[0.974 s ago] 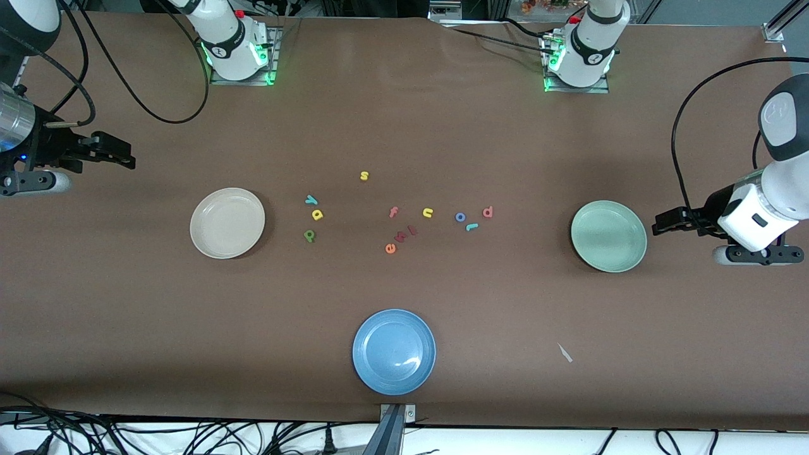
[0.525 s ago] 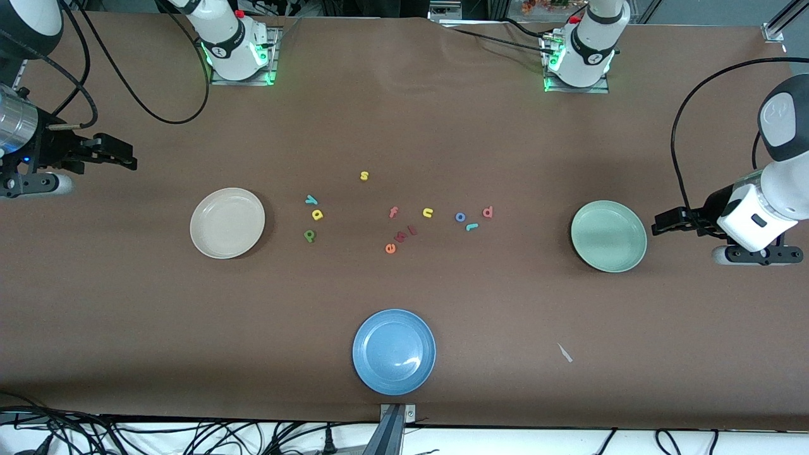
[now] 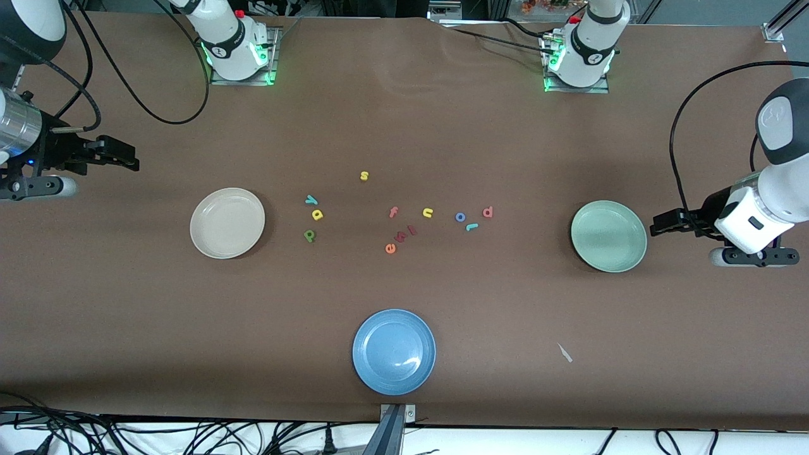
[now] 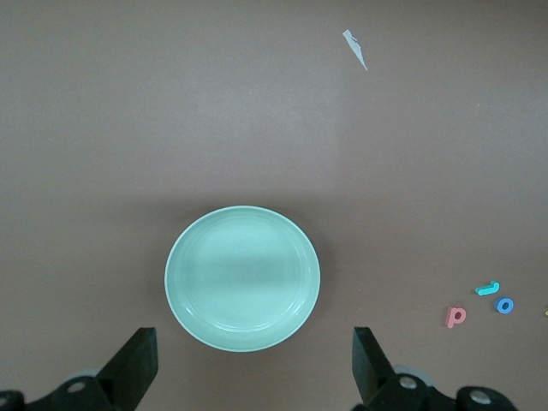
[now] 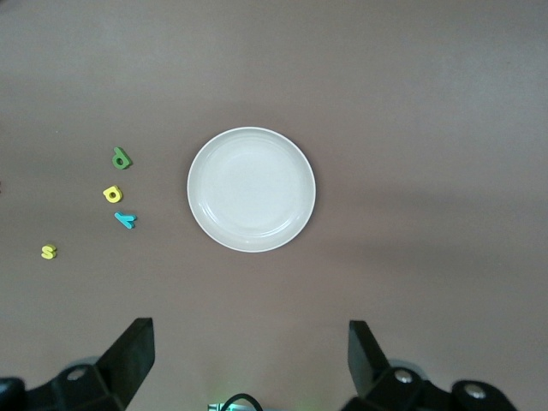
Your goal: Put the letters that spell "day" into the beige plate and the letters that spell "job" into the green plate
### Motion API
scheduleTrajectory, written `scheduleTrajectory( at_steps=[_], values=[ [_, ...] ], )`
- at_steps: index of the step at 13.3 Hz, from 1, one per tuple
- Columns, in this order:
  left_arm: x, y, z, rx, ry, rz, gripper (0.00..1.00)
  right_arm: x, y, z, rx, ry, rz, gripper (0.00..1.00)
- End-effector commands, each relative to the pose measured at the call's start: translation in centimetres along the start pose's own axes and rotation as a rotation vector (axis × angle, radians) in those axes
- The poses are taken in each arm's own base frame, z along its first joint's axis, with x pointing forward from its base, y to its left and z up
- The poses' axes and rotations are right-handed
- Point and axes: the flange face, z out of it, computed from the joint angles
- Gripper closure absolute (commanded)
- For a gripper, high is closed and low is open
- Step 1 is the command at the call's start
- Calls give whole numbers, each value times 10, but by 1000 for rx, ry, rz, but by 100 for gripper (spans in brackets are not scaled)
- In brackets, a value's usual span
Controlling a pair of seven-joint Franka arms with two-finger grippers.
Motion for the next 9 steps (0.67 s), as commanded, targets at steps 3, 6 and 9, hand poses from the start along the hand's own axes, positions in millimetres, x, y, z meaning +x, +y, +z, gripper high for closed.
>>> scheduleTrajectory(
  at_steps=[3,6,9],
  values=[
    [-1,0,-2,-14,13,20,0,-2,-3,-1,-9,-7,-15,0],
    [0,0,-3,-14,21,20,0,-2,-3,-1,-11,-8,-16,0],
    [0,0,-2,-14,19,20,0,-2,-3,-1,-11,-8,-16,0]
  ],
)
